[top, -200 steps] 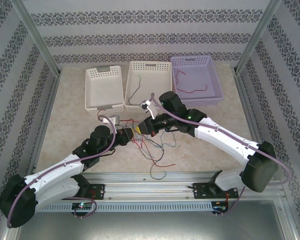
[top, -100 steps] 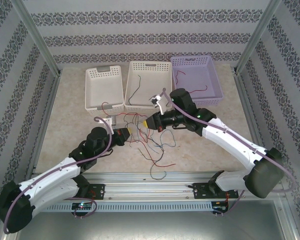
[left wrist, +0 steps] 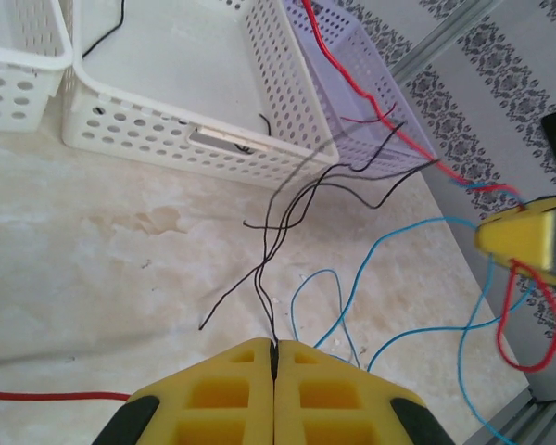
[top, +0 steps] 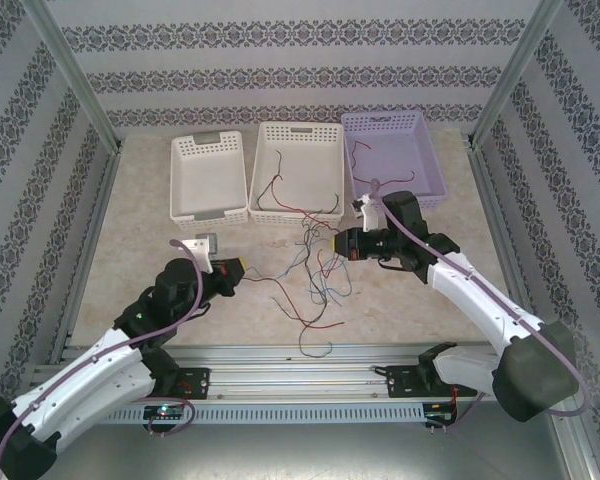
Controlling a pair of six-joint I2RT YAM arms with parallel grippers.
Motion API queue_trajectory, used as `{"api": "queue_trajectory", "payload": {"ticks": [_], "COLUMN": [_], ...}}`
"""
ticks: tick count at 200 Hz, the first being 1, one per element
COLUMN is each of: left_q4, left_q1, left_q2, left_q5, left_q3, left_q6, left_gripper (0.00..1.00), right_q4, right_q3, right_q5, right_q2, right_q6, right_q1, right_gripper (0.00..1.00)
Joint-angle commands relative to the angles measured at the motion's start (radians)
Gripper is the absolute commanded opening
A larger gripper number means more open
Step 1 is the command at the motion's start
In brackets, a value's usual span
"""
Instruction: Untangle the cables
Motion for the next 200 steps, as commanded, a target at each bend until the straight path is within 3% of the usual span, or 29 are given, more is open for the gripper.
{"api": "queue_trajectory", "payload": {"ticks": [1,47,82,105,137,160,200], "left_q4": [-0.091,-0.249,-0.343,-0.358,-0.351,-0.329,-0.291], "left_q1": [-0.009,-0.009,-0.009,-0.009,-0.009,-0.009,-0.009], "left_q2": [-0.042,-0.073,-0.035,0.006,0.082,0.139,0.214], "left_q5": [-0.039,-0.119,-0.176,-0.197,-0.195,-0.171,-0.165], "left_q3": [0.054,0.229,0.368,0.423,0.486,0.521,0.579], "left_q6": [0.046,0.15,0.221,0.247,0.25,0.245,0.259], "left_gripper": [0.0,0.0,0.0,0.0,0.0,0.0,0.0], "right_q4": [0.029,-0.06,-0.014,0.014,0.023,0.068,0.147], "right_q3": [-0.031,-0.113,-0.194,-0.217,-0.21,-0.211,-0.21], "right_q5": [-0.026,0.187,0.215,0.209,0.215,0.253,0.219], "right_q2": [-0.032,-0.056,-0.023,-0.023,-0.109,-0.225,-0.263], "right_q6": [-0.001,-0.014,0.022,0.037,0.002,-0.049,-0.058], "right_q1": [0.0,-0.016,-0.016,-0.013,0.026,0.111,0.222], "right_gripper": [0.0,0.0,0.04,0.15,0.5,0.65,0.73]}}
